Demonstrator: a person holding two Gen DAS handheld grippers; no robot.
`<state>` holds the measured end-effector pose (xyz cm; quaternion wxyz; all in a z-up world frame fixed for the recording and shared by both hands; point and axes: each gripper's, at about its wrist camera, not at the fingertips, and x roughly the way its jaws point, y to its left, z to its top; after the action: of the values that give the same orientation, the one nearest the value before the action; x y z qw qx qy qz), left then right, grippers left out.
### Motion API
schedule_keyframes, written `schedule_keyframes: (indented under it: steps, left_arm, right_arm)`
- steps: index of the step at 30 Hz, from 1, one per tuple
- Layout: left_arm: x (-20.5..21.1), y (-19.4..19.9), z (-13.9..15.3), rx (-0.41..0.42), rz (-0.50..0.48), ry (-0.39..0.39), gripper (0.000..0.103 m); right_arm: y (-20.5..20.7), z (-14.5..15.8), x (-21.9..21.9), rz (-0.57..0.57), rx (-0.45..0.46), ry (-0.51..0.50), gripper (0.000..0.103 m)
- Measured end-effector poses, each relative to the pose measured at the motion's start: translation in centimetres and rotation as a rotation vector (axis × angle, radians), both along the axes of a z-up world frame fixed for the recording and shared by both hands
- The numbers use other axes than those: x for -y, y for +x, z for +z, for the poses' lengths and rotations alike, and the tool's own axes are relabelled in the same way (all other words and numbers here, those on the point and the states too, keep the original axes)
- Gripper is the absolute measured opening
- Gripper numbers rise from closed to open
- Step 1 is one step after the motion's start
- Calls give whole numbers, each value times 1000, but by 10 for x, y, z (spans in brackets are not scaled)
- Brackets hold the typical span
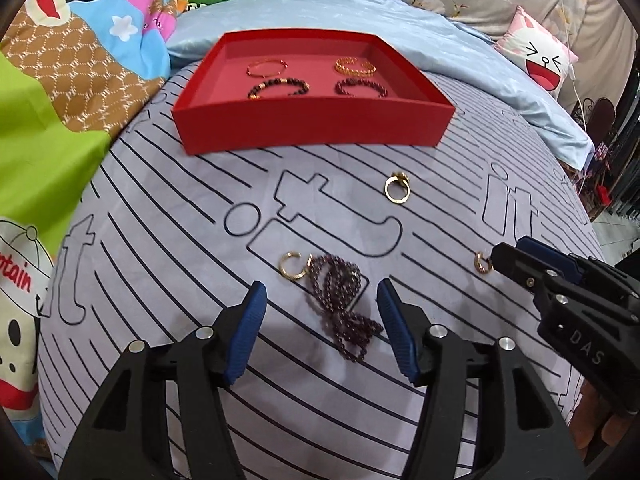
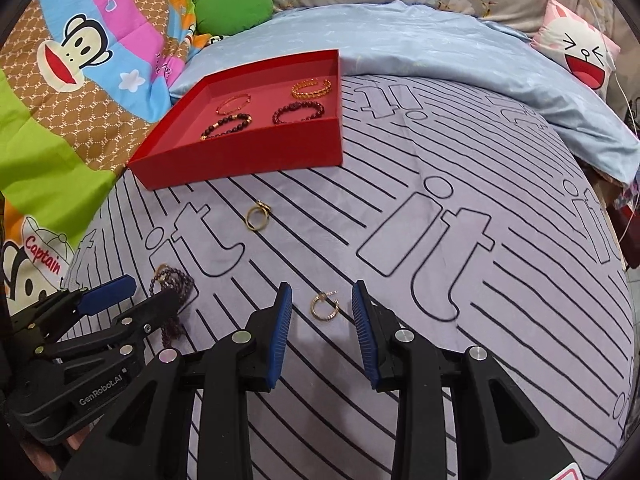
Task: Organize jewelry
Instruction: 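Grasp the dark garnet bead strand with the left tool while the right tool grasps a gold ring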
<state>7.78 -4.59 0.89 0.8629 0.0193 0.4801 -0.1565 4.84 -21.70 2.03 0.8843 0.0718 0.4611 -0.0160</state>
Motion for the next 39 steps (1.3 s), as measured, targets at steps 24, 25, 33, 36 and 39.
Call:
schedule_keyframes:
  steps: [24, 25, 33, 36, 39]
  left_arm:
    - [-11, -4, -9, -1, -25, 5, 13]
    - [-10, -4, -9, 1, -28, 8, 13]
    - [-11, -1, -9, 1, -33, -2, 13]
    - [-11, 0, -10, 0, -33, -4, 13]
    - [-11, 2, -9, -1, -34, -8, 13]
  right_arm:
    - [39, -4, -21, 60, -12, 17, 31]
    - [43, -5, -23, 63, -13, 17, 31]
    - [70, -12, -35, 85, -29, 6, 31]
    - [77, -14, -37, 88, -30, 9, 31]
    - [82, -15, -40, 92, -31, 7, 31]
